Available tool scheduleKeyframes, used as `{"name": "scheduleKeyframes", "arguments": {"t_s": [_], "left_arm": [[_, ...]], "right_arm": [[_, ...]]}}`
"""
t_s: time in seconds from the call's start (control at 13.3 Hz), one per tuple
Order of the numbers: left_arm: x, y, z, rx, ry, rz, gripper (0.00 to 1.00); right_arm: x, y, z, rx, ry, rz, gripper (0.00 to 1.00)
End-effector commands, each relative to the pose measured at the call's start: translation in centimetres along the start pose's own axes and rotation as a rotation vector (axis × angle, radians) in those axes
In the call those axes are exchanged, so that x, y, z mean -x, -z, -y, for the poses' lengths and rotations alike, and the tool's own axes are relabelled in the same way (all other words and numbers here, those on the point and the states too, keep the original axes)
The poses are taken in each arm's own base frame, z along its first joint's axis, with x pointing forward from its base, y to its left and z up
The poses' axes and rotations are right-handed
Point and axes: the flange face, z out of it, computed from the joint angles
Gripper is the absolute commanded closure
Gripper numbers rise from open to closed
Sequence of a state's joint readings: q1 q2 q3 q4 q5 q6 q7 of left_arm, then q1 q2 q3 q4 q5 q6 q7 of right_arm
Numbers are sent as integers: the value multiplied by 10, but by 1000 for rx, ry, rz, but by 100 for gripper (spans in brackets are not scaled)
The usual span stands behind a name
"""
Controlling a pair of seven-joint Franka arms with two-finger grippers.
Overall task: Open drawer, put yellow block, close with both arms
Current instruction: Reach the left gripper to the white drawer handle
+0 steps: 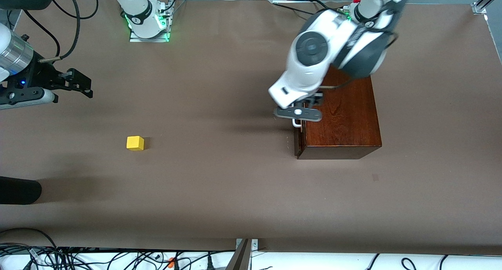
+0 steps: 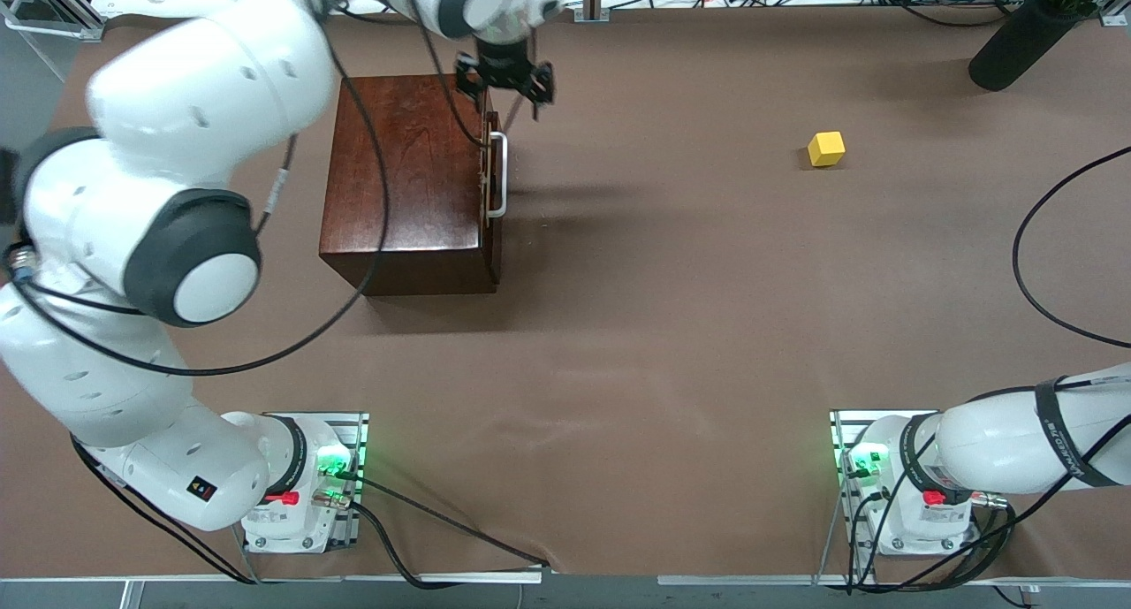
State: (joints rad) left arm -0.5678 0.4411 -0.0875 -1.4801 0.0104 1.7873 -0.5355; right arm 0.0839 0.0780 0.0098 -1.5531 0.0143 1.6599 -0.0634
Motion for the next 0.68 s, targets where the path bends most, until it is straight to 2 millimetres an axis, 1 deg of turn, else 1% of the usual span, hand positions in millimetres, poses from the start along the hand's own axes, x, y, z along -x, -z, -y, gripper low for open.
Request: {"name": "scheduleKeyframes", "arguments": {"t_s": [0.0, 0.08, 0.23, 0.3, 0.45, 0.6], "left_arm": [[-1, -23, -32, -68, -7, -47, 0], [0, -34, -38, -98, -15, -50, 0], [-2, -54, -37, -147, -29, -45, 0], [-1, -62, -36, -162, -31, -35, 0], [6, -76, -40, -180, -27, -14, 0], [9, -87, -37, -221, -32, -17, 0]], "right_arm": [[1, 9, 0, 4, 12, 0, 0], [1, 9, 0, 4, 12, 0, 0], [0, 8, 0, 4, 12, 0, 0], [0, 8, 0, 4, 12, 0, 0], [0, 8, 0, 5, 12, 0, 0], [0, 8, 0, 5, 14, 0, 0]]}}
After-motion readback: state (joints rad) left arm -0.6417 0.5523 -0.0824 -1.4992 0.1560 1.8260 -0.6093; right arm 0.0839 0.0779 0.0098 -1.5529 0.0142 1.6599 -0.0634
